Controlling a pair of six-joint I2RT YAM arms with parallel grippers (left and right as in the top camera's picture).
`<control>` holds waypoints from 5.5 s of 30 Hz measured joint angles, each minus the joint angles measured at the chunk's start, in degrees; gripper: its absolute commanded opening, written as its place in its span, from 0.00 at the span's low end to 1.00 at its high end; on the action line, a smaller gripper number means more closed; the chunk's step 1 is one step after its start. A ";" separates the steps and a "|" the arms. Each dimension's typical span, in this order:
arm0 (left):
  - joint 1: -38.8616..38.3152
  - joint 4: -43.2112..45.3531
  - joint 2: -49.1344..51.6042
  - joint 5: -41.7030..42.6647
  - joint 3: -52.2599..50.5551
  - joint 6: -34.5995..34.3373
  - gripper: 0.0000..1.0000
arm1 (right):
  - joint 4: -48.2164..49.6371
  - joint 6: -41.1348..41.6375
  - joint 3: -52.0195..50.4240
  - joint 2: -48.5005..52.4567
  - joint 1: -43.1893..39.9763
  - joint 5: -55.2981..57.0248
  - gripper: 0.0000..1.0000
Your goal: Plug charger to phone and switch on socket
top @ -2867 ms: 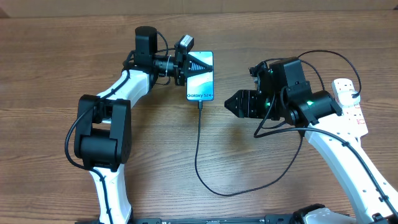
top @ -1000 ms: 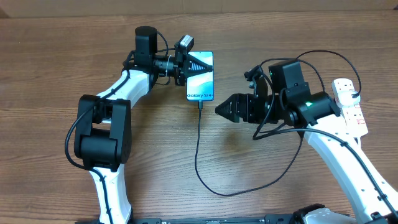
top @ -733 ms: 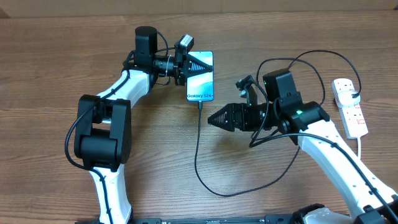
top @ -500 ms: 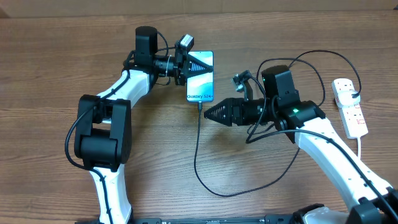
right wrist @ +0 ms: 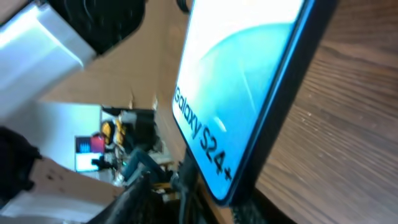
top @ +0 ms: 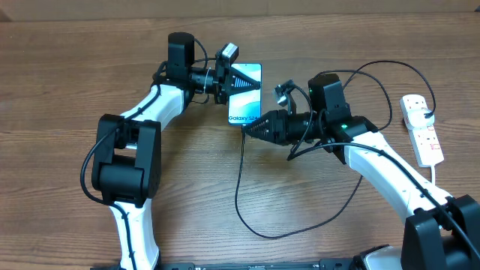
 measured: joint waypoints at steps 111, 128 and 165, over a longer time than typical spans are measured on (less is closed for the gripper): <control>-5.66 -0.28 -0.42 1.03 0.04 1.70 0.25 | 5.86 10.19 -1.53 0.81 -5.99 0.04 0.04; -5.64 -1.31 -0.42 0.22 0.00 0.35 1.00 | 3.61 7.10 -1.53 0.81 -5.68 4.81 0.04; 13.46 -49.29 -5.11 -33.35 1.20 34.56 0.89 | -8.83 3.48 -1.42 2.14 0.81 27.10 0.04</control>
